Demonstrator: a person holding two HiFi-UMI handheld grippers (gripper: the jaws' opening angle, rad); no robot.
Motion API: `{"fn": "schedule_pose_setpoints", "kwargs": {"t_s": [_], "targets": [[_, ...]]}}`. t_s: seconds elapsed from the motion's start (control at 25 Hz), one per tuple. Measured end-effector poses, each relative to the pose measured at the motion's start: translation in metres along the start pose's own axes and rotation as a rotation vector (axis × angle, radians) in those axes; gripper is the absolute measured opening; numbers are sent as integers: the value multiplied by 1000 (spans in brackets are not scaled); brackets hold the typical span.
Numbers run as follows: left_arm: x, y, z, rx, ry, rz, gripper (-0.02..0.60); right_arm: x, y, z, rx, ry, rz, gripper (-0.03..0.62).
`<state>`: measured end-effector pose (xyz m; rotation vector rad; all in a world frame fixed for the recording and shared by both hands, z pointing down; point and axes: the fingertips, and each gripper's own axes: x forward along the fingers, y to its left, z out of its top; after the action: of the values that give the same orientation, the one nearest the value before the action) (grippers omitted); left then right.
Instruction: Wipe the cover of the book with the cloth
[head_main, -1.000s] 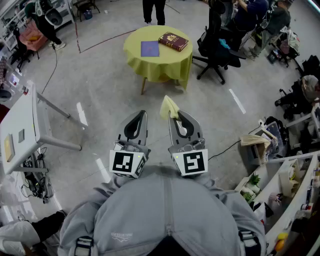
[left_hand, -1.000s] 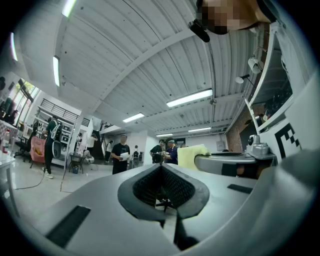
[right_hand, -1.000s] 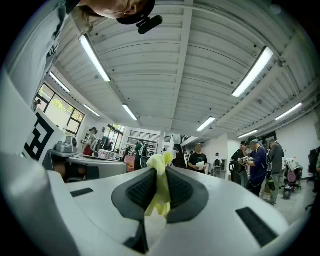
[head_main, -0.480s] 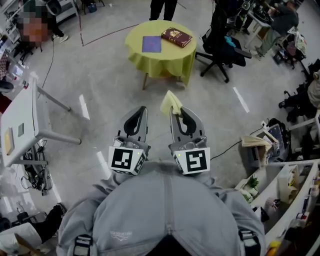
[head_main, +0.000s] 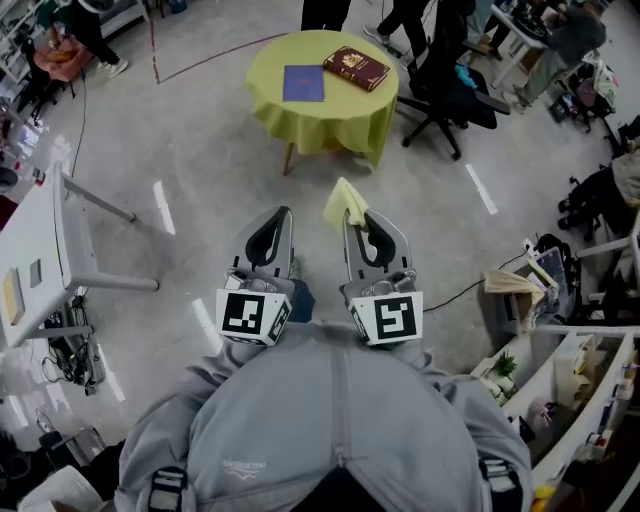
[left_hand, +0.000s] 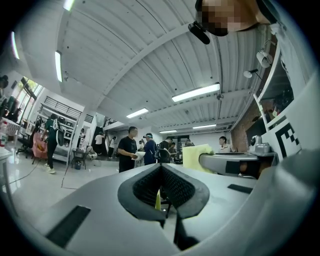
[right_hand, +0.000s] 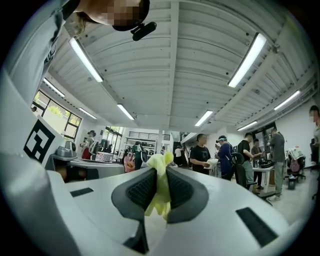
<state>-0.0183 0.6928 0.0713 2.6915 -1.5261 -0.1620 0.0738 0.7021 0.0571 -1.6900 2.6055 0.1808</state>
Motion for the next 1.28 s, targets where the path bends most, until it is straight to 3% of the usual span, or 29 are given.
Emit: {"fn": "schedule_pose_setpoints", "kwargs": {"t_s": [0.32,0.6,0.96,1.28], "targets": [[101,83,0,-4,3,-29,18,128,-30,-14,-19,11,-8,56],[169,134,-1,-28,28,-49,18,206,-59,-19,-9,18,-47,57],[214,172,-3,-20,12,-123,18,255,-73,-29,-22,33,-118,57],[226,188,-8,-47,24,-127,18,273,-79,-33,-27,50,-136,57]]}}
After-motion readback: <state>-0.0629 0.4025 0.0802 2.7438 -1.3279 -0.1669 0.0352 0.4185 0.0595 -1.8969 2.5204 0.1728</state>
